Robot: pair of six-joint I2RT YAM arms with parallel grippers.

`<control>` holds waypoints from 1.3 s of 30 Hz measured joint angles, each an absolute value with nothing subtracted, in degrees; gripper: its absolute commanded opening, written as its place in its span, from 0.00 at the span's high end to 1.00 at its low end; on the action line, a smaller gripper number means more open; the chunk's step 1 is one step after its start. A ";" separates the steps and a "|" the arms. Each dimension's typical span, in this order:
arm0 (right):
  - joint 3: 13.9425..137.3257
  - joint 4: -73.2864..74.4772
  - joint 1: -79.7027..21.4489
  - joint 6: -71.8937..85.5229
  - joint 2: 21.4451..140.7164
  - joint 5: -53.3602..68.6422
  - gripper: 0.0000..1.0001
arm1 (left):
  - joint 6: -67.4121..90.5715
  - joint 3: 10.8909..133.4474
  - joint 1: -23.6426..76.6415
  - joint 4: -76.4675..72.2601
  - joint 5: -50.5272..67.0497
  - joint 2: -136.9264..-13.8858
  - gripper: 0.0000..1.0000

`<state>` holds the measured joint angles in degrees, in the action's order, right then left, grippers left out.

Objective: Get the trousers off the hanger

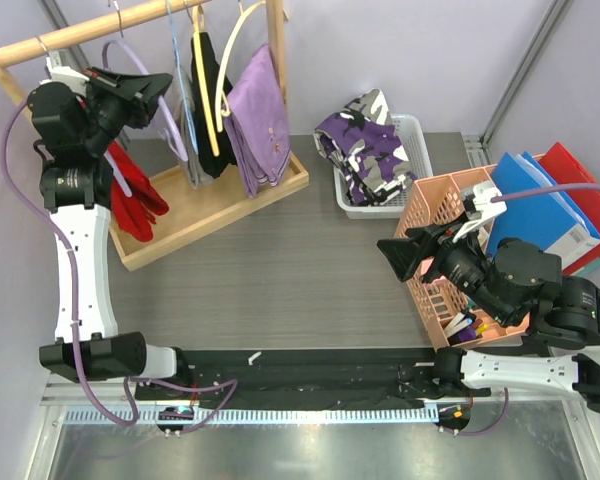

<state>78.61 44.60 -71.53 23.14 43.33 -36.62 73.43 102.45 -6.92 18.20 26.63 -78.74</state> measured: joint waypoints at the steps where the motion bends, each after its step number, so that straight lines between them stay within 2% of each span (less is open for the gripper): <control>1: 78.41 44.91 -71.53 23.27 43.35 -36.75 0.30 | 74.48 102.54 -7.55 17.26 27.29 -79.11 1.00; 7: 78.15 45.52 -71.53 23.73 43.48 -37.21 0.30 | 79.15 101.75 -9.41 12.84 30.70 -80.40 1.00; 18: 78.15 45.12 -71.53 25.19 48.31 -37.01 0.29 | 82.52 92.47 -11.22 7.70 34.61 -77.23 0.98; 20: 78.15 45.30 -71.53 26.13 48.99 -37.21 0.29 | 82.46 92.07 -11.70 8.01 34.61 -76.16 0.92; 24: 78.24 47.00 -71.53 29.28 50.39 -38.37 0.28 | 81.73 91.57 -12.67 8.54 34.54 -74.98 0.74; 29: 78.54 51.72 -71.53 33.89 51.99 -39.57 0.28 | 78.89 90.80 -13.21 12.14 34.30 -73.25 0.67; 31: 78.76 53.47 -71.53 35.44 52.58 -39.79 0.27 | 77.76 90.61 -13.30 13.28 34.22 -72.47 0.57; 35: 79.24 56.55 -71.53 38.37 53.76 -39.97 0.25 | 76.14 89.82 -13.61 15.18 33.74 -70.63 0.47; 36: 79.24 57.25 -71.53 39.20 54.04 -39.99 0.21 | 75.68 89.78 -13.63 16.03 33.47 -70.17 0.46; 39: 79.24 59.24 -71.53 41.19 54.94 -40.14 0.16 | 73.25 89.84 -13.65 18.94 32.36 -68.62 0.42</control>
